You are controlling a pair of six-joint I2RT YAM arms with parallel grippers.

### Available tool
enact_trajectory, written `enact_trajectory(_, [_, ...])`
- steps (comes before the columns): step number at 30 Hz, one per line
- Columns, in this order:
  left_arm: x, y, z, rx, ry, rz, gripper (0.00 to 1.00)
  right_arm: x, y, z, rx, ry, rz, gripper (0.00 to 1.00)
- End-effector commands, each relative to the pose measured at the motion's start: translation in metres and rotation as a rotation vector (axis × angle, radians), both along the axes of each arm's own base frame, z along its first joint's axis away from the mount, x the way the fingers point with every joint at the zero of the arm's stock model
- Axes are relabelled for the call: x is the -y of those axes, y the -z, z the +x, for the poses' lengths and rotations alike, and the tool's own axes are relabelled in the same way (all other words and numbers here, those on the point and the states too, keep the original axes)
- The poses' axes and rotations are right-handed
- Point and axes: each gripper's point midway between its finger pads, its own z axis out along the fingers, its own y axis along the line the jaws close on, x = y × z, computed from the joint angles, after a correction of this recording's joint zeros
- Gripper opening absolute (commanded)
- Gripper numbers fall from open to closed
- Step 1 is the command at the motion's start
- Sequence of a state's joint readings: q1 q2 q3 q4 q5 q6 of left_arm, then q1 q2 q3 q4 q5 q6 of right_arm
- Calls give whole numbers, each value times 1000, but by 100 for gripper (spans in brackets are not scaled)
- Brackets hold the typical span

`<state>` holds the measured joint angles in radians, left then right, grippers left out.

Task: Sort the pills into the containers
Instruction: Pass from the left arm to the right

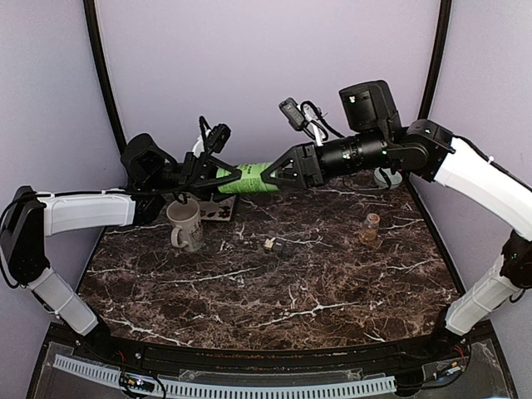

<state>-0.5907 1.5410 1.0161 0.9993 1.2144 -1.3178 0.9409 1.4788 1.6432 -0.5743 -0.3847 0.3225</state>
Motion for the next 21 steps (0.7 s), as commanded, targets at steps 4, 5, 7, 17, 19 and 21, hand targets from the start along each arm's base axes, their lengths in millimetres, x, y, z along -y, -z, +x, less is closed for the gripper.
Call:
enact_trajectory(4, [-3,-22,-3,94,13,-53,0,-8,-11,1,-5,0,17,26])
enact_trajectory(5, [-3,-21,-2,97,11,-52,0,-8,-11,2,-19,7,22,24])
enact_trajectory(7, [-3,-21,0,125,-2,-52,0,-9,-13,3,-78,15,50,21])
enact_trajectory(17, [-10,-40,13,438,-240,-39,0,-8,-14,28,-495,84,246,15])
enact_trajectory(19, [-14,-44,14,494,-296,-40,0,-11,-17,30,-580,62,309,16])
enact_trajectory(21, [-17,-46,14,551,-346,-32,0,-16,-13,30,-678,35,351,16])
